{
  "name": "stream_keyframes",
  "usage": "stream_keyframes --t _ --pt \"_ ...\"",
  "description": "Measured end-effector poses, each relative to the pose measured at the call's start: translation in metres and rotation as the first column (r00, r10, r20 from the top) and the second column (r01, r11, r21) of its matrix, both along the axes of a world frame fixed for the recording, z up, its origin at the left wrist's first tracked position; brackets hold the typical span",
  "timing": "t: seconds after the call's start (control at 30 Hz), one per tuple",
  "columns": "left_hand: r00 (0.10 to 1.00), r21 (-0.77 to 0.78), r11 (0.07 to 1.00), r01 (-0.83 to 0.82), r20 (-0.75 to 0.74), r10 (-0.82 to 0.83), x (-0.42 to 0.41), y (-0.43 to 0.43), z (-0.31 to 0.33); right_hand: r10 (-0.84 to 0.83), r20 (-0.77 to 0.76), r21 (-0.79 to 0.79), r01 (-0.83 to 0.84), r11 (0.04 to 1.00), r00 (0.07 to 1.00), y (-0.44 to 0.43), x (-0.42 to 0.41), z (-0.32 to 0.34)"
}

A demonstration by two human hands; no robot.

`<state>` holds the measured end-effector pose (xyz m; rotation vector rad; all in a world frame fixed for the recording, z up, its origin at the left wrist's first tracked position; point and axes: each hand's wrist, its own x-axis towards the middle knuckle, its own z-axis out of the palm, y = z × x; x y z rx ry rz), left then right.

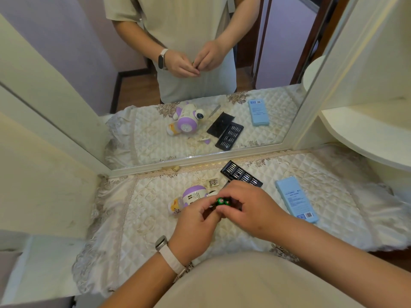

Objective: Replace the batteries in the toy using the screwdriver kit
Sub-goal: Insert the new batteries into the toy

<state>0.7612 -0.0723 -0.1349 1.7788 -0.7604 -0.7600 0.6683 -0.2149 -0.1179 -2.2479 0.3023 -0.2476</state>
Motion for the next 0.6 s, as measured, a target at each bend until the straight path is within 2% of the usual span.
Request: stream_keyframes --t 0.2,0.27,0.33,0.4,0.5,0.6 --pt "0.988 -0.004 0.997 -0.077 -0.135 0.075 0.003 0.007 -0.027 -0.014 -0.069 0.001 0.014 1.000 0.997 0.001 -0.004 -0.013" --pt "0.977 0.033 0.980 -0.194 -0.079 0.196 0.003 0.014 -0.041 -0.027 -0.102 0.014 0.029 0.999 0.994 -0.001 -0.006 -0.017" --pt "0.931 0.093 0.926 -0.365 0.012 0.365 0.004 0.021 -0.054 -0.038 -0.138 0.030 0.042 0.999 0.990 -0.004 -0.009 -0.021" --pt "0.882 0.179 0.864 -0.471 0.081 0.464 0.005 0.027 -0.071 -0.049 -0.172 0.045 0.057 0.997 0.984 -0.007 -0.013 -0.024" --pt "0.870 0.336 0.815 -0.472 0.026 0.493 0.004 0.029 -0.092 -0.077 -0.218 0.063 0.093 0.994 0.973 -0.012 -0.019 -0.027" --pt "0.872 0.355 0.826 -0.438 -0.056 0.486 0.002 0.022 -0.106 -0.094 -0.253 0.088 0.120 0.989 0.963 -0.017 -0.024 -0.029"
